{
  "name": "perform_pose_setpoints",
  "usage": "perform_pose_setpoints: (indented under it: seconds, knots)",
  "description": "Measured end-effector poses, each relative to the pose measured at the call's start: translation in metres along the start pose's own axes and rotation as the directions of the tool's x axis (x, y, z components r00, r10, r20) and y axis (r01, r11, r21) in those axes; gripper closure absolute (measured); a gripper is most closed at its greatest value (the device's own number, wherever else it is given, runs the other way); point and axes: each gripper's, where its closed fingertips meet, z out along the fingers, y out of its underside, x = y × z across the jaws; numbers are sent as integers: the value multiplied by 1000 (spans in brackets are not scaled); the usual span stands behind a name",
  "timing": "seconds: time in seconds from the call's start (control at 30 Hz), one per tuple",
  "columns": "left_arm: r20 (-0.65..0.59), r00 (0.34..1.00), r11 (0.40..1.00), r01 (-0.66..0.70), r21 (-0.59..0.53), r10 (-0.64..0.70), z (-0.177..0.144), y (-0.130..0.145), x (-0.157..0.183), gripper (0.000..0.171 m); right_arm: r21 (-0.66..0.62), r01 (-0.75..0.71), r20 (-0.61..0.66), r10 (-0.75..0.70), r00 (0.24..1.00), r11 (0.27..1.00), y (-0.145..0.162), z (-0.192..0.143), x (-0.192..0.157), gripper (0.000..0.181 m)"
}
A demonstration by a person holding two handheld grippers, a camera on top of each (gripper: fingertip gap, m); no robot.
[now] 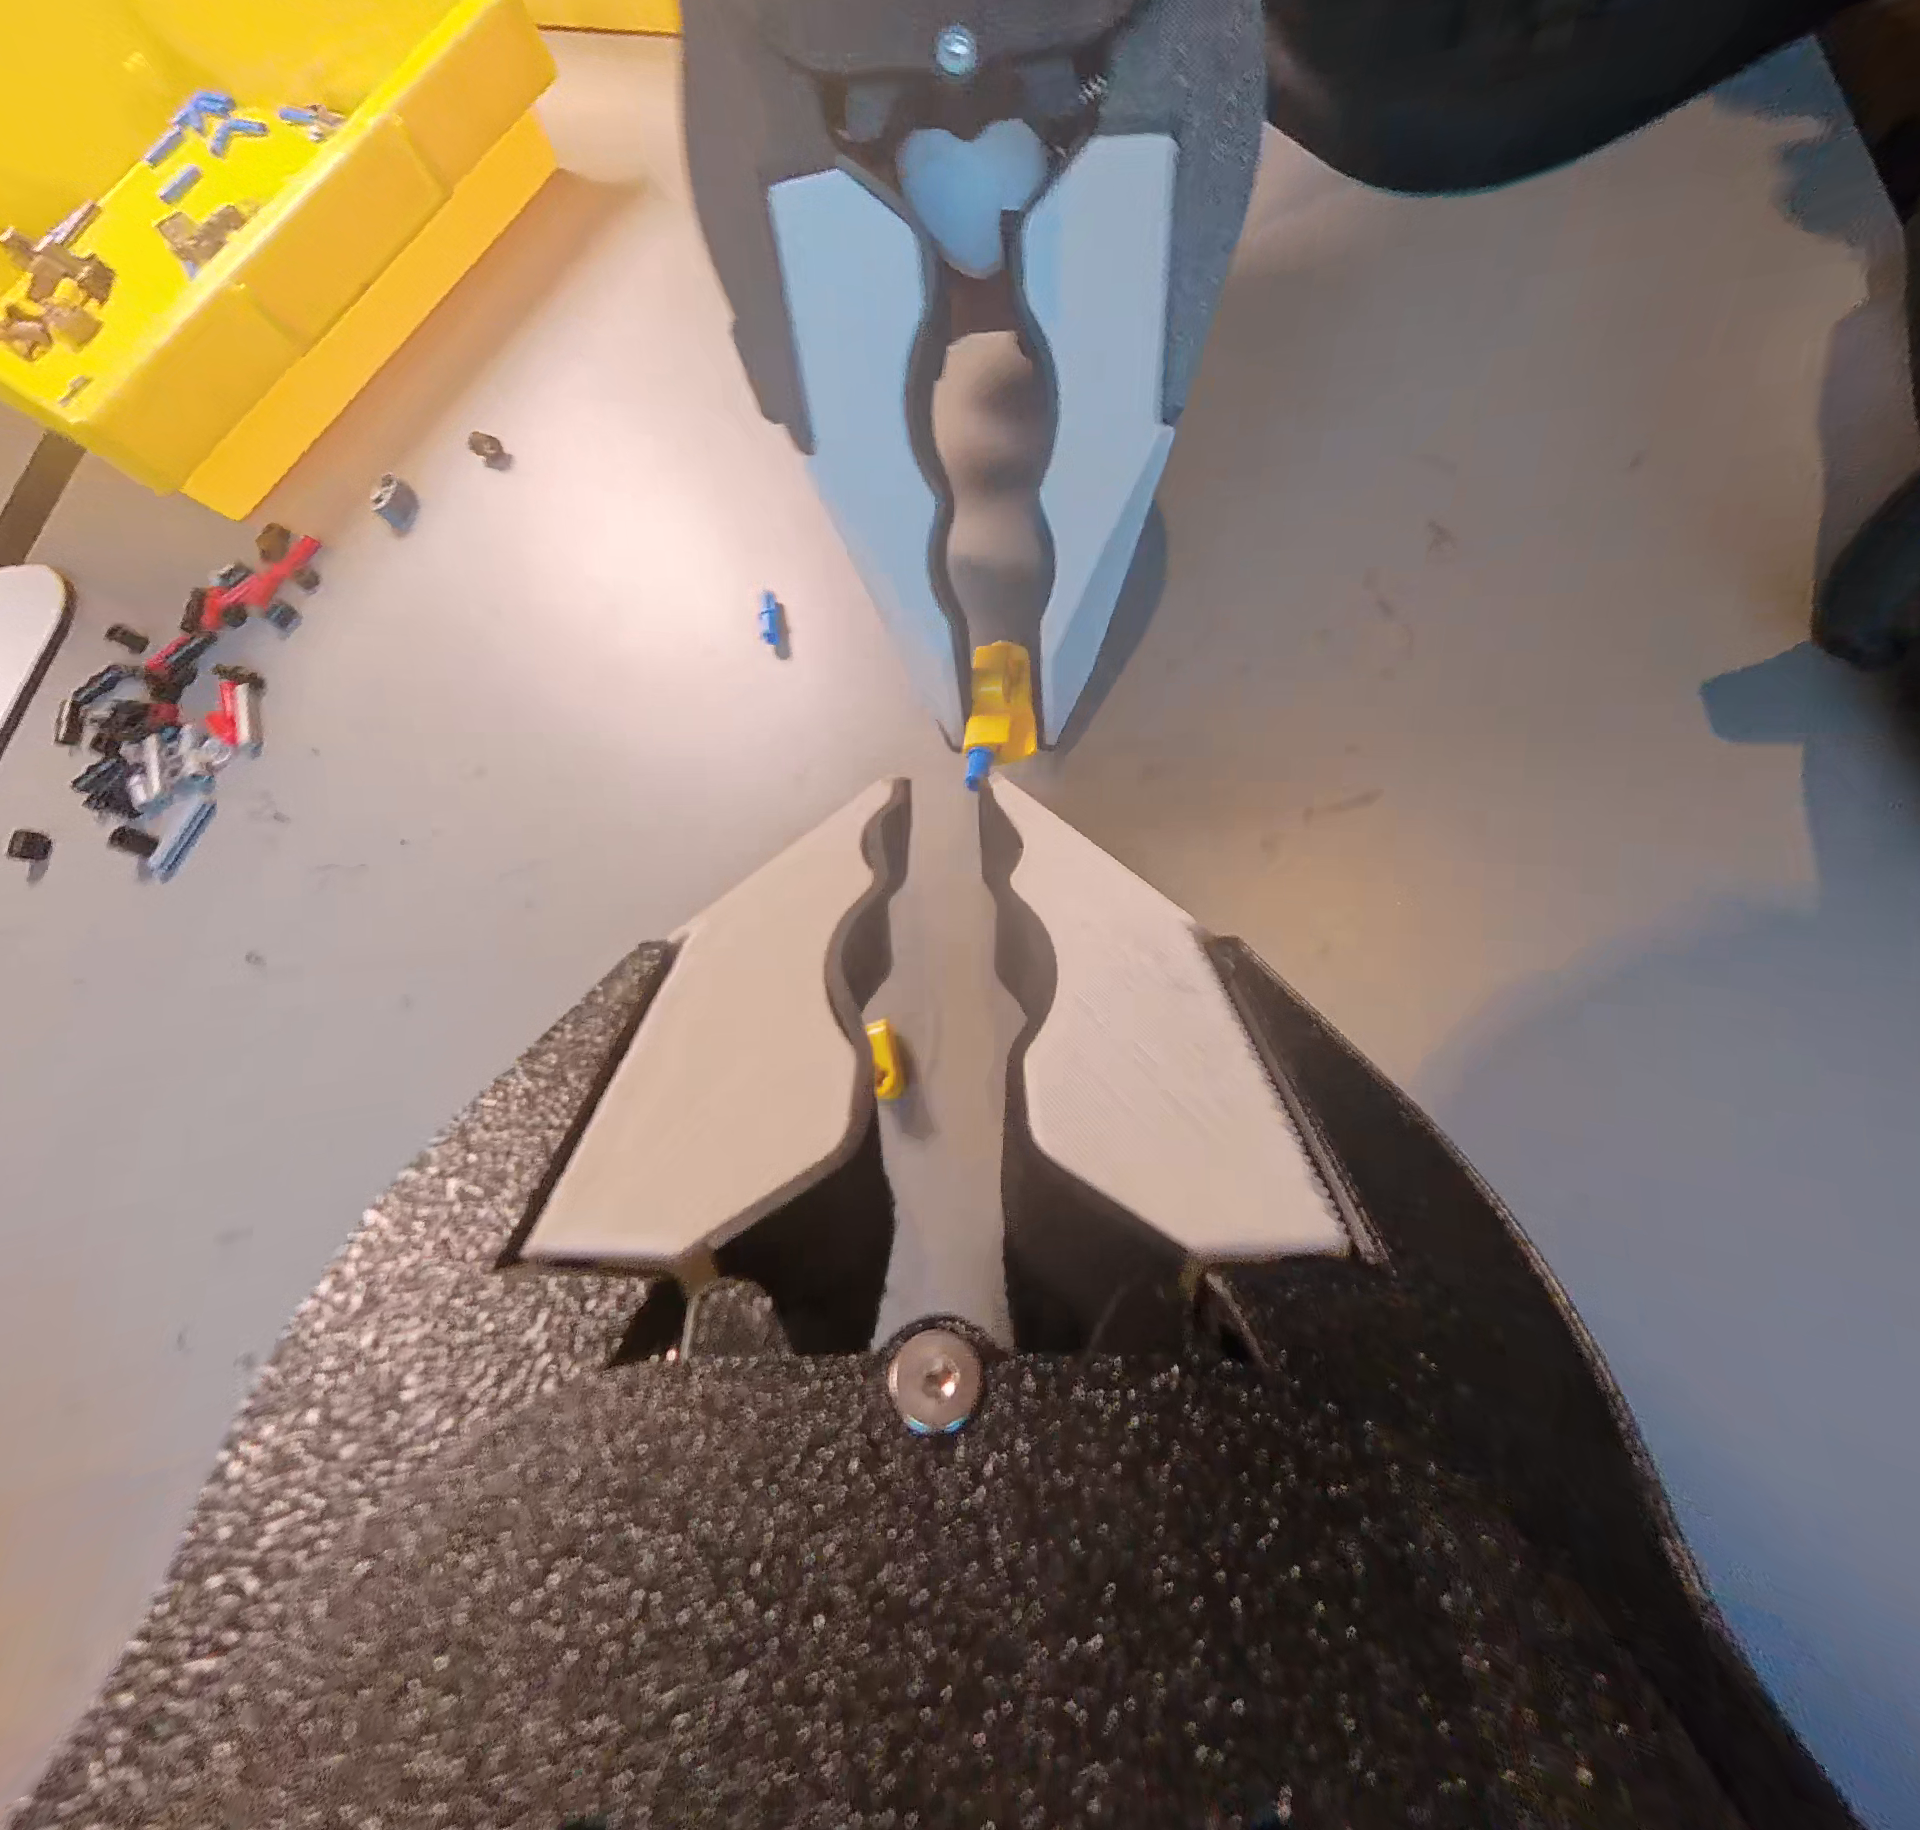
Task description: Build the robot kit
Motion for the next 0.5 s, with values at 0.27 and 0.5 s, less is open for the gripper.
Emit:
perform_pose_setpoints:
  seconds: [0.27, 0.5]
  knots:
    - [0, 965, 960, 262, 95, -264, -32, 4, -34, 142, 68, 43, -129, -34, 991, 997, -11, -3, 20, 168]
    - [-312, 798, 747, 597, 292, -515, -35, -36, -27, 142, 70, 404, -500, -319, 805, 912, -58, -27, 44, 168]
